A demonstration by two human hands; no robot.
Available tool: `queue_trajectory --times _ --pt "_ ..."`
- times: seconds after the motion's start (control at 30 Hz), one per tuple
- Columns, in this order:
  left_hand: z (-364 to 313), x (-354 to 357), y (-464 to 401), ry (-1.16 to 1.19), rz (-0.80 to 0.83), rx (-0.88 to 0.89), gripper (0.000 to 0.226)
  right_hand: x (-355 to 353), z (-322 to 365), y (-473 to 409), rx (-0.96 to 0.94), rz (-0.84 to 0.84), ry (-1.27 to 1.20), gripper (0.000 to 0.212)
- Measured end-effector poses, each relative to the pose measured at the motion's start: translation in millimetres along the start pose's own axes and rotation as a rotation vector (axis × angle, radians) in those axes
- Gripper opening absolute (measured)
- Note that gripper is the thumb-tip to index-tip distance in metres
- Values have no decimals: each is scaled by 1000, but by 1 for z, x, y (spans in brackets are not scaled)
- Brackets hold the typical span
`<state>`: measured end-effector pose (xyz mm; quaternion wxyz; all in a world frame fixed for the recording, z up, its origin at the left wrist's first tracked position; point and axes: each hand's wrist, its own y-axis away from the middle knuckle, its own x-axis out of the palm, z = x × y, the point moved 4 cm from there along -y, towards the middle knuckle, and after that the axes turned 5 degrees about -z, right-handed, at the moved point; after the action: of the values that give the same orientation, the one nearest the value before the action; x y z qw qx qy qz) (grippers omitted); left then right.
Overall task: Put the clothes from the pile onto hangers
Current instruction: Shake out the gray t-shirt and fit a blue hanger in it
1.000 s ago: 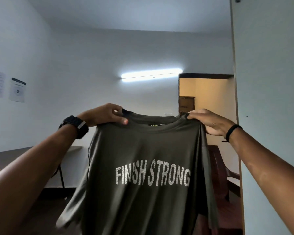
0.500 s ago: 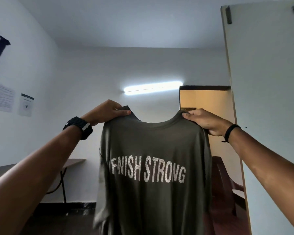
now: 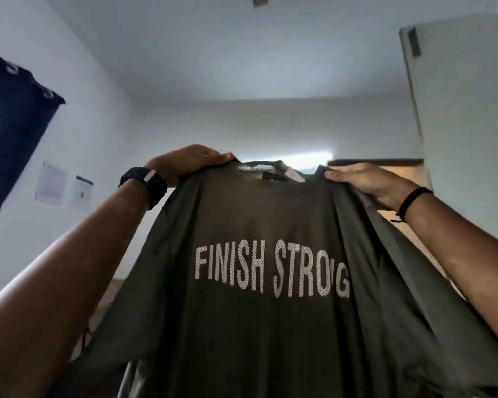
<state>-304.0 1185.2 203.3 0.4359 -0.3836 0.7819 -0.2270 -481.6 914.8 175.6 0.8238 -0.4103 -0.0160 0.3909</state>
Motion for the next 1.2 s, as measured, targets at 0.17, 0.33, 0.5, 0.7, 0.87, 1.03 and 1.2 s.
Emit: queue_trajectory --times 0.17,0.33,0.5,0.7,0.87,1.03,1.2 --pt "155 113 69 -149 464 -376 34 91 -173 58 458 367 246 11" --pt "324 240 195 -488 813 -750 39 190 -344 178 889 637 391 21" --pt "416 307 270 -348 418 -1045 30 247 -442 250 1105 392 219 23" --pt "460 336 285 -383 127 -910 44 284 -500 248 904 244 309 42" --pt "471 369 344 -327 419 -866 73 319 -502 286 977 519 357 68" --pt "437 335 394 -189 137 -753 62 361 -452 290 709 380 322 29" --pt "384 244 491 -343 -395 -686 41 453 -350 324 818 649 -334 21"
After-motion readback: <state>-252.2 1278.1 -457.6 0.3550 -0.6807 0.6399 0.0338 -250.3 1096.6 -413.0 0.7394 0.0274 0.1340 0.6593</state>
